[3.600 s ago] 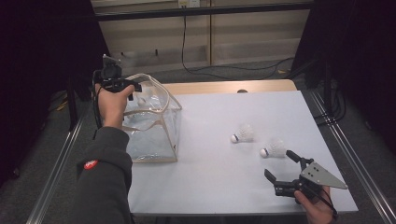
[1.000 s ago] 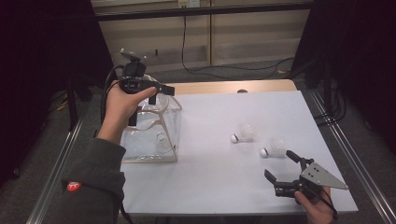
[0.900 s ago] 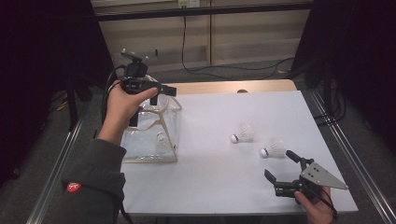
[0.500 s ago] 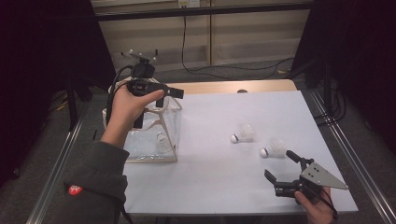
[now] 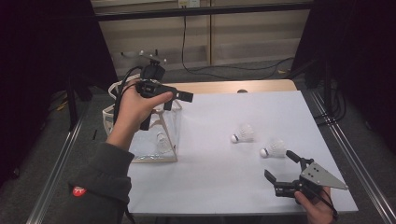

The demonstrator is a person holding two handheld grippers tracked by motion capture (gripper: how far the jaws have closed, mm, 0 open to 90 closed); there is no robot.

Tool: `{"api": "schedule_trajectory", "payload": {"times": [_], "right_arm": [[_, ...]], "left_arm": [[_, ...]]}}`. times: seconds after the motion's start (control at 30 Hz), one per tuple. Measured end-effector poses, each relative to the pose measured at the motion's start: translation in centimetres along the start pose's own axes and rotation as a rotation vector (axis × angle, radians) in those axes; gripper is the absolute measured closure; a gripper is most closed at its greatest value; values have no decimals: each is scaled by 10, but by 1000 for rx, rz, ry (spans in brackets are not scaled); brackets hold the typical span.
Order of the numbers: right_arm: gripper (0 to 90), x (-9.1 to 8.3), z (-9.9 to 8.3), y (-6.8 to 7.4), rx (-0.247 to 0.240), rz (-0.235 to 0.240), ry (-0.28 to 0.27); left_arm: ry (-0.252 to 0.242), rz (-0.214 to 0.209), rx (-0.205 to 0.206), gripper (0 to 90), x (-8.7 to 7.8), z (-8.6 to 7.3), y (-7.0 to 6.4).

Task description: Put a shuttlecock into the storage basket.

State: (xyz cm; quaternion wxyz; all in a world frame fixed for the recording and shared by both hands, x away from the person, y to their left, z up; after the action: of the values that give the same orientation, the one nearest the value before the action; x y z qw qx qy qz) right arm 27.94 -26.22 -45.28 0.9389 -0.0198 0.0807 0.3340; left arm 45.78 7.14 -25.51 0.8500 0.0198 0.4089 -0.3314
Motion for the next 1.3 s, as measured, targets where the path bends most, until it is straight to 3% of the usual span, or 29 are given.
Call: {"api": "schedule_trajectory", "payload": {"times": [0.63, 0.9, 1.3], "right_arm": [[5, 0, 0, 1, -1, 7, 1], [5, 0, 0, 1, -3, 8, 1], [5, 0, 0, 1, -7, 9, 4]], "left_arm": [[11, -65, 62, 106, 11, -5, -30], [18, -89, 62, 86, 18, -9, -35], [21, -116, 92, 54, 25, -16, -44]]}}
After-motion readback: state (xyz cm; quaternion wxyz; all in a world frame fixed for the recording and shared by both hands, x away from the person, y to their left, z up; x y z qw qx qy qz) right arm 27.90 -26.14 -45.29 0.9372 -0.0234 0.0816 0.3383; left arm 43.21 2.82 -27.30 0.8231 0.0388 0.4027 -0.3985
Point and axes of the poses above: each handheld gripper's, and its own axes: x roughly forward along the jaws, z roughly out of its top, y roughly to its left, the point moved 5 cm from there along x, roughly forward along the jaws, and after that the axes turned 9 degrees about z, right-handed, at the moved point
